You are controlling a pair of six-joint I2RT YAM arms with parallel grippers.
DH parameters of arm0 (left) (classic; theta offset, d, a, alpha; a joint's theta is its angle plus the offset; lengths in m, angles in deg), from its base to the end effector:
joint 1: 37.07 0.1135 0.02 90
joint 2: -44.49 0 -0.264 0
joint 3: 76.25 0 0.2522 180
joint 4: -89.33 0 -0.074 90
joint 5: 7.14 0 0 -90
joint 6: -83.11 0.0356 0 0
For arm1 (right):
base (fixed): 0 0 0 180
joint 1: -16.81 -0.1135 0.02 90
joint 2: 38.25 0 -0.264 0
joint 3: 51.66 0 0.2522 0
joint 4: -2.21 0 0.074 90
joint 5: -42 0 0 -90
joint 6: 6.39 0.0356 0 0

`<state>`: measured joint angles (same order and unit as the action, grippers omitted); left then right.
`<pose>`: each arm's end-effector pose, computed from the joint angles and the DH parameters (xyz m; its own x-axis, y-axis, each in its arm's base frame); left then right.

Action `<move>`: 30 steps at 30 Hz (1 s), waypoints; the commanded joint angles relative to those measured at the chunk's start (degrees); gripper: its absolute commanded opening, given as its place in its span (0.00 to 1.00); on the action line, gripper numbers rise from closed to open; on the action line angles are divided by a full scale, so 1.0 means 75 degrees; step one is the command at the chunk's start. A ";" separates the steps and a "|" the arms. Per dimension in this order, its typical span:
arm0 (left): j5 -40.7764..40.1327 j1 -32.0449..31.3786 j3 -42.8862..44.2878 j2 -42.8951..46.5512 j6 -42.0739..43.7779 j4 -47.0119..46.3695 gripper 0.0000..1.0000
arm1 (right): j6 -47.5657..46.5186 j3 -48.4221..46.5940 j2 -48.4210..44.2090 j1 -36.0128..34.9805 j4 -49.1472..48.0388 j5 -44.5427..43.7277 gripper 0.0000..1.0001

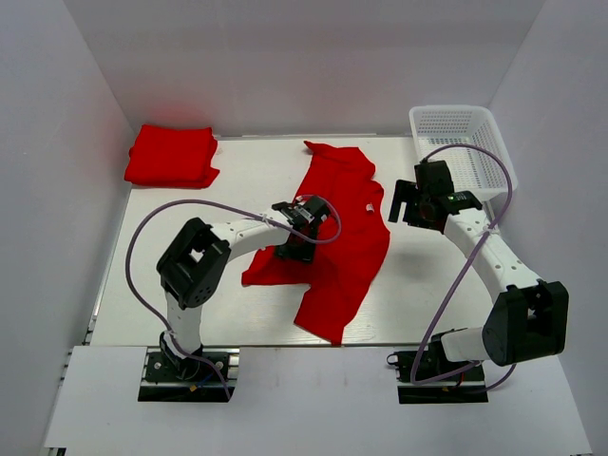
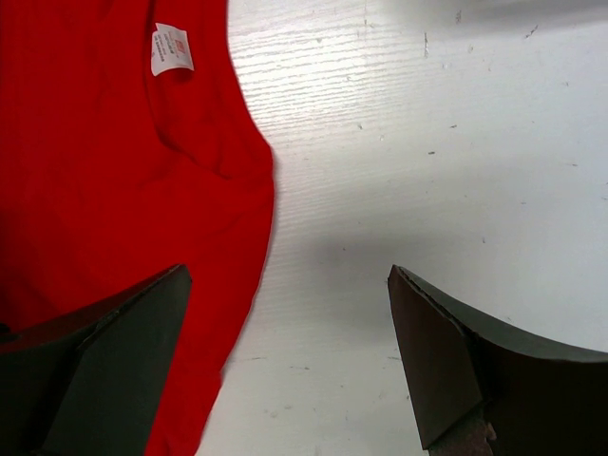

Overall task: Fold and stack the t-shirts
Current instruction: Flatten out the tshirt

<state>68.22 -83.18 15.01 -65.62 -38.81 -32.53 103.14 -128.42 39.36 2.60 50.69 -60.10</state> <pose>0.2657 -0.2632 0.1743 -0.9212 0.2197 -0.3213 0.2012 0.9754 0.0900 0.2795 0.0631 0.2851 -0.7289 0.1526 -0.6674 0.1444 0.9872 0.0680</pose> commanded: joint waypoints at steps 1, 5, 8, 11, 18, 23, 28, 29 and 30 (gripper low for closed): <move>-0.0229 0.0007 0.0332 -0.0120 -0.0313 -0.0070 0.65 | 0.0056 0.0068 -0.0117 0.0021 0.0117 -0.0273 0.90; -0.0474 0.0007 0.0402 -0.0191 -0.0396 0.0001 0.63 | 0.0068 0.0092 -0.0128 0.0021 0.0164 -0.0203 0.90; -0.0650 0.0007 0.0471 -0.0191 -0.0548 0.0187 0.56 | 0.0056 0.0103 -0.0093 0.0009 0.0199 -0.0273 0.90; -0.0650 0.0007 0.0472 -0.0191 -0.0712 0.0270 0.47 | 0.0080 0.0115 -0.0116 0.0032 0.0199 -0.0227 0.90; -0.0650 0.0007 0.0402 0.0009 -0.0642 0.0047 0.30 | 0.0056 0.0174 -0.0070 0.0032 0.0222 -0.0168 0.90; -0.0650 0.0077 0.0553 -0.0073 -0.0560 -0.0023 0.00 | 0.0044 0.0150 -0.0116 0.0021 0.0258 -0.0180 0.90; -0.0650 0.0077 0.0485 0.0008 -0.0490 -0.0023 0.00 | -0.0177 0.0185 -0.0268 0.0032 0.0386 -0.0040 0.90; -0.0650 0.0077 0.0484 0.0090 -0.0490 -0.0023 0.00 | -0.0236 0.0197 -0.0281 -0.0002 0.0421 0.0065 0.90; -0.0650 0.0077 0.0414 0.0323 -0.0490 -0.0092 0.00 | -0.0318 0.0244 -0.0431 -0.0003 0.0398 0.0229 0.90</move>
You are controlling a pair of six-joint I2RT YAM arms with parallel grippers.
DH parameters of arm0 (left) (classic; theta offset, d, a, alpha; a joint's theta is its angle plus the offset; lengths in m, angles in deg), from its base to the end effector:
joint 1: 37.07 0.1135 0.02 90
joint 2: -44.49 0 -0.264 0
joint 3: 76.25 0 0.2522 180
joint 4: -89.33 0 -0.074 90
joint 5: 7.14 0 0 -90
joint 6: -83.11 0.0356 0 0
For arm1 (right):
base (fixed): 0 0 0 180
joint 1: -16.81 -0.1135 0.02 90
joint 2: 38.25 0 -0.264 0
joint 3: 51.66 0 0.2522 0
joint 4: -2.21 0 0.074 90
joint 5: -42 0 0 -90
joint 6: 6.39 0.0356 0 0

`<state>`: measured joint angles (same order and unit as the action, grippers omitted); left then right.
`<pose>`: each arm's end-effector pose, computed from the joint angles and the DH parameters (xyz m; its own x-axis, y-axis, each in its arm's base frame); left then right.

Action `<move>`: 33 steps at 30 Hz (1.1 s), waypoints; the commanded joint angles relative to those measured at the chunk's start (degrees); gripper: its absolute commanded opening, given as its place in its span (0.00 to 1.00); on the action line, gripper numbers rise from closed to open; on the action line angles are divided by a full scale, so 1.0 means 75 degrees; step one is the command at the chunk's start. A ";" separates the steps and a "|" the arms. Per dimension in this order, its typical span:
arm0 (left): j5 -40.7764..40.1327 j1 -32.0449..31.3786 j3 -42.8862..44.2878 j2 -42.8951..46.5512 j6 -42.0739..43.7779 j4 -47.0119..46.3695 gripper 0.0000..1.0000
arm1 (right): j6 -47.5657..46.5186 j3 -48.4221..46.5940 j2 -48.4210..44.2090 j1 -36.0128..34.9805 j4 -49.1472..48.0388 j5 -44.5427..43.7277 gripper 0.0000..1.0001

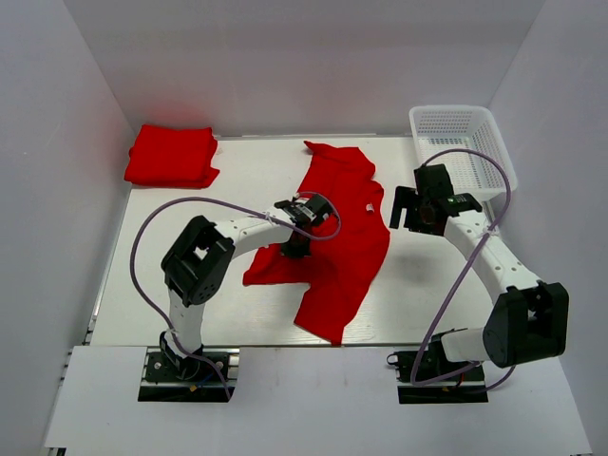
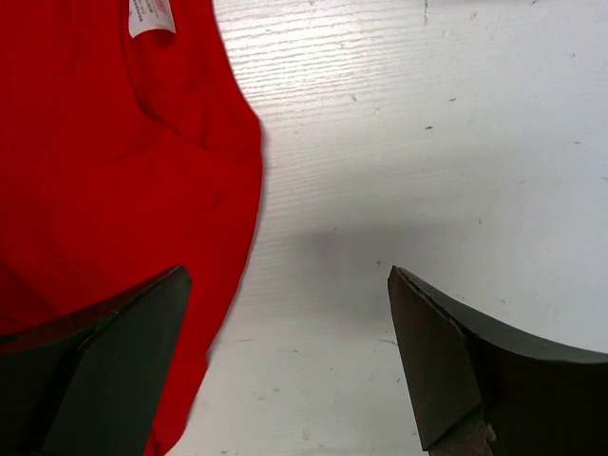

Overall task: Fold and stack the t-shirts
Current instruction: Flatten out the tshirt

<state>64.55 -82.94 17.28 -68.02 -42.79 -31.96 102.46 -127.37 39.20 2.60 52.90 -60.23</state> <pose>0.2744 -0.2668 0.1700 -0.9233 0.1522 -0.3527 0.1153 0.9856 0.1236 0.2743 0.0617 0.2773 -0.7642 0.1322 -0.6313 0.1397 0.9895 0.0381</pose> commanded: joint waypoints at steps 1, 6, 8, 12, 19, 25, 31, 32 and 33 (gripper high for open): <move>-0.0161 0.0045 0.0029 0.0785 0.0041 -0.0169 0.00 | -0.0333 0.0243 -0.0471 -0.0026 0.0081 0.0329 0.90; 0.0037 0.0045 -0.0381 0.1781 0.0298 -0.0450 0.00 | -0.0662 0.0689 -0.0997 -0.0085 0.0010 0.1473 0.90; 0.0038 0.0045 -0.0486 0.2248 0.0380 -0.0532 0.00 | -0.0709 0.1029 -0.1010 -0.0201 -0.0083 0.2024 0.90; 0.0320 0.0045 -0.0873 0.2858 0.0521 -0.0533 0.00 | -0.0557 0.1405 -0.0706 -0.0529 -0.0224 0.2426 0.90; 0.0050 0.0349 -0.1237 0.3258 0.0100 0.0204 0.00 | -0.0791 0.1265 -0.0495 -0.1724 0.0183 0.2802 0.90; -0.0195 0.0864 -0.1845 0.3564 -0.0229 0.0347 0.00 | -0.1118 0.1638 -0.0787 -0.4016 0.0164 0.2803 0.90; -0.0020 0.1357 -0.1987 0.3412 -0.0054 0.0065 0.00 | -0.1937 0.1663 -0.0332 -0.6129 -0.0317 0.1822 0.90; 0.0061 0.1451 -0.1987 0.3411 -0.0053 0.0065 0.00 | -0.2032 0.1686 -0.0296 -0.6619 -0.0631 0.1714 0.90; 0.0062 0.1451 -0.1987 0.3342 0.0028 0.0065 0.00 | -0.2126 0.1709 -0.0272 -0.6763 -0.0646 0.1666 0.90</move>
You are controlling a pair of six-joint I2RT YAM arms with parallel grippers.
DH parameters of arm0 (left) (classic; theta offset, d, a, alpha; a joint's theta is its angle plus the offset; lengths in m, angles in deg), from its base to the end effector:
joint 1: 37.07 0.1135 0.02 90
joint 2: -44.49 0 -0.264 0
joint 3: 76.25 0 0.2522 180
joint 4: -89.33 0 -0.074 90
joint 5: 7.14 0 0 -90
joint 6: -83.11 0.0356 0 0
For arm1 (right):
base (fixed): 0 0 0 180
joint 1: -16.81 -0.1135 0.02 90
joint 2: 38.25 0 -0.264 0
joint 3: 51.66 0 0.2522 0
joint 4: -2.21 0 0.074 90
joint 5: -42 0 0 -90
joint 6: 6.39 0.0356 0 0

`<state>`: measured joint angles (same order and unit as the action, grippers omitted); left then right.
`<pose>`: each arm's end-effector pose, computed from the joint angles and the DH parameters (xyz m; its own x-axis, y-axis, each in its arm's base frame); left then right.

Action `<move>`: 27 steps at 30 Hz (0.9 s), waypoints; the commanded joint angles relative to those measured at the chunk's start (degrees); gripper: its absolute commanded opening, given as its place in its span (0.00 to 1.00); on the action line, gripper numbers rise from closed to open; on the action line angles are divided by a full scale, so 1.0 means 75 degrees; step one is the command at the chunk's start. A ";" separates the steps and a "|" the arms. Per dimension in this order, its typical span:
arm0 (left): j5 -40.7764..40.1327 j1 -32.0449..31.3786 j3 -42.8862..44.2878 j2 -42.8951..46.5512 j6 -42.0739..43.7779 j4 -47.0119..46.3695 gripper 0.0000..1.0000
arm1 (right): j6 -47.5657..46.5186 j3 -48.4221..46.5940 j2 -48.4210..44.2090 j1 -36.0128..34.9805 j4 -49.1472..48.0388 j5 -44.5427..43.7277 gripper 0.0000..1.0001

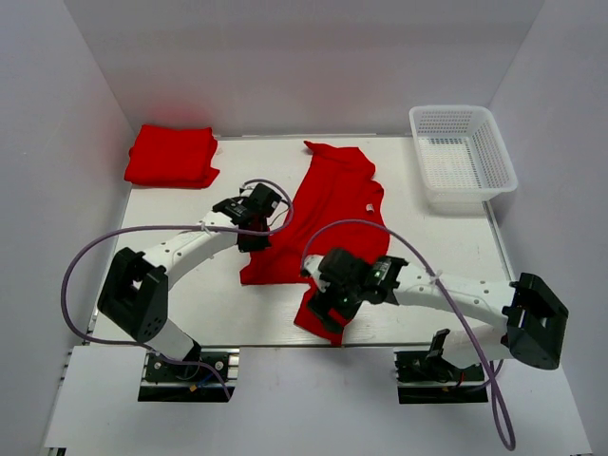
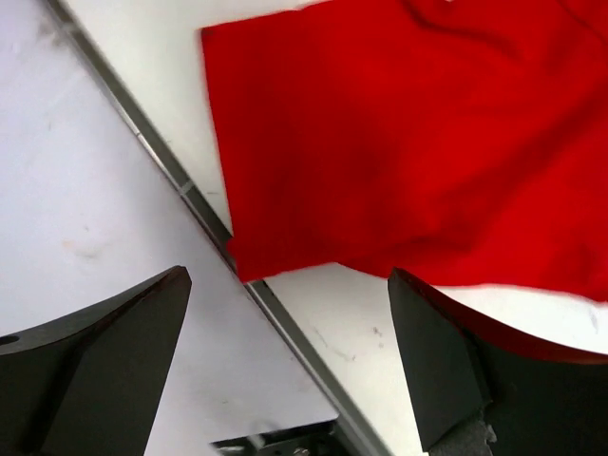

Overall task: Fold and stack the t-shirts
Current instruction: Flatten out the tshirt

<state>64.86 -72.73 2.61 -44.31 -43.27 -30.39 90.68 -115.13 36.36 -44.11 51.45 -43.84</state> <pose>0.2497 -0.1656 0.2324 -0.8940 -0.0528 -0.4449 -0.0755 0.9966 0.0334 0.1200 0.2211 0.2241 -0.5287 -0.6982 -0.4827 -0.8303 0.5435 0.1234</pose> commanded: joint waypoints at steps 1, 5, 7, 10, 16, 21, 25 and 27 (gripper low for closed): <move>0.0021 0.0195 -0.0032 0.0179 0.0093 -0.0144 0.00 | -0.0684 0.0124 0.0095 -0.0664 -0.0524 -0.0822 0.90; 0.0091 0.0418 -0.0032 0.0179 0.0163 0.0019 0.00 | -0.0615 0.0241 0.0048 -0.1460 -0.0769 -0.1340 0.90; 0.0173 0.0419 -0.0032 0.0273 0.0163 0.0090 0.00 | -0.0510 0.0347 0.0257 -0.1941 -0.0840 -0.1457 0.90; 0.0361 0.0501 -0.0125 0.0472 0.0163 0.0172 0.00 | -0.0253 0.0230 0.0551 -0.2515 -0.0665 -0.2136 0.90; 0.0361 0.0583 -0.0231 0.0729 0.0163 0.0383 0.00 | 0.0333 -0.0063 0.1137 -0.3196 -0.0208 -0.3144 0.90; 0.0361 0.0583 -0.0231 0.0800 0.0163 0.0383 0.00 | 0.1329 -0.0192 0.1653 -0.3396 0.0038 -0.3450 0.90; 0.0361 0.0583 -0.0231 0.0800 0.0163 0.0383 0.00 | 0.1881 0.0100 0.1549 -0.3419 -0.0043 -0.3496 0.90; 0.0361 0.0583 -0.0231 0.0731 0.0163 0.0383 0.00 | 0.2091 0.0125 0.1536 -0.3431 -0.0195 -0.3613 0.90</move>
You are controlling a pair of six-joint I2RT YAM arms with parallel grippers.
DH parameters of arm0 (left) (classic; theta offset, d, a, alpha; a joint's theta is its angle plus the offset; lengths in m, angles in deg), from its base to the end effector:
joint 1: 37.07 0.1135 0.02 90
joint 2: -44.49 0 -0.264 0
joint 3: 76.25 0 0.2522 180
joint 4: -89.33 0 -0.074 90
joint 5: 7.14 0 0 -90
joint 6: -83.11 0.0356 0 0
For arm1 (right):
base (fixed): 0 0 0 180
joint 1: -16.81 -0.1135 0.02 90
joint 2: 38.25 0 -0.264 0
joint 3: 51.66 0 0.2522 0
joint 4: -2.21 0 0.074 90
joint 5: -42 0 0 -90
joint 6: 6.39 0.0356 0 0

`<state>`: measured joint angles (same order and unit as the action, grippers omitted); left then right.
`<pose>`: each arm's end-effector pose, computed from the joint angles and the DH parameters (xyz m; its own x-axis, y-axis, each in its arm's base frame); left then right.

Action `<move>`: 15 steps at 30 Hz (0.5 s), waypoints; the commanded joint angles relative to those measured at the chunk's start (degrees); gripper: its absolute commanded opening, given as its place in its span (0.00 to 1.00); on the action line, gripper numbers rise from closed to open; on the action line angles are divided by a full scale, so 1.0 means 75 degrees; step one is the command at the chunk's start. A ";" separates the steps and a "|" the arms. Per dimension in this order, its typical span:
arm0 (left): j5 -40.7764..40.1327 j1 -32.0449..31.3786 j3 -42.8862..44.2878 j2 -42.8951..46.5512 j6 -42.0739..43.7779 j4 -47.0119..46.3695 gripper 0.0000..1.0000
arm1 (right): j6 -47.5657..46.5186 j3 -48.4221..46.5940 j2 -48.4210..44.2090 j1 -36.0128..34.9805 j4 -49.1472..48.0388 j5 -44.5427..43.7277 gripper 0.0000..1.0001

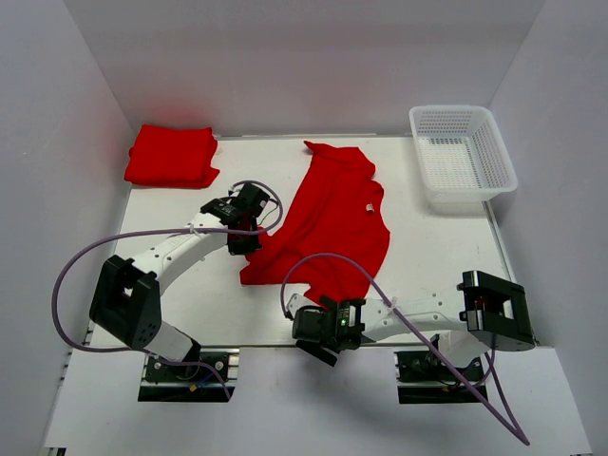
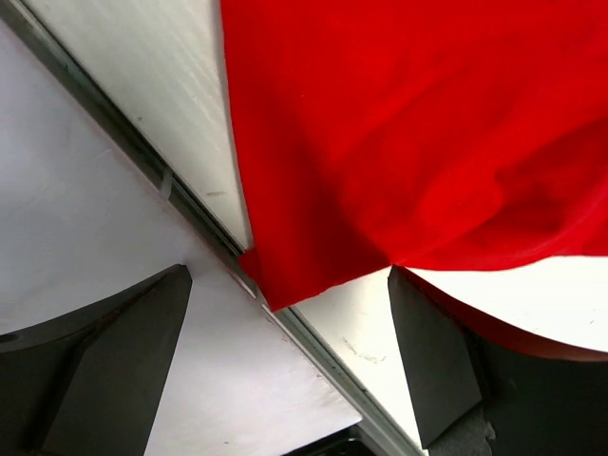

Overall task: Fold and stack the t-shirts
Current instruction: Flatten out the tshirt

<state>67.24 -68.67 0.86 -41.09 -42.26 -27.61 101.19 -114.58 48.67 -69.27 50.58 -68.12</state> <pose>0.2464 -0.1403 0.2369 -0.9088 -0.0954 -0.4062 -0.1154 0.9930 0.0249 0.0306 0.2673 0.1722 -0.3429 -0.8556 -0.3877 -0.8666 0.4475 -0.2210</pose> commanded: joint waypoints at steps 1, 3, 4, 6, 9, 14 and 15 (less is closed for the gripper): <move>0.0043 0.0041 0.0002 0.0301 0.0029 0.0013 0.00 | 0.0760 0.0040 -0.0104 -0.0100 -0.0056 -0.0469 0.90; 0.0043 0.0041 0.0002 0.0301 0.0029 0.0013 0.00 | 0.1029 0.0017 -0.0034 -0.0065 -0.0091 -0.0528 0.90; 0.0043 0.0041 0.0002 0.0232 0.0029 0.0013 0.00 | 0.1204 0.0051 -0.0034 -0.0065 -0.0103 -0.0610 0.90; 0.0043 0.0041 0.0002 0.0231 0.0029 0.0013 0.00 | 0.1404 0.0087 -0.0022 -0.0042 -0.0150 -0.0634 0.89; 0.0148 0.0041 0.0002 0.0231 0.0029 0.0013 0.00 | 0.1744 0.0134 0.0001 -0.0018 -0.0127 -0.0727 0.89; 0.0301 0.0041 -0.0162 0.0231 -0.0040 -0.0069 0.00 | 0.2811 0.0227 0.0071 0.0040 -0.0009 -0.0693 0.86; 0.0301 0.0041 -0.0162 0.0231 -0.0041 -0.0069 0.00 | 0.3009 0.0262 0.0072 0.0029 0.0026 -0.0739 0.86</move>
<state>68.42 -68.67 -0.03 -41.09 -42.31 -27.79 116.88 -114.15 48.69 -69.27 50.51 -71.53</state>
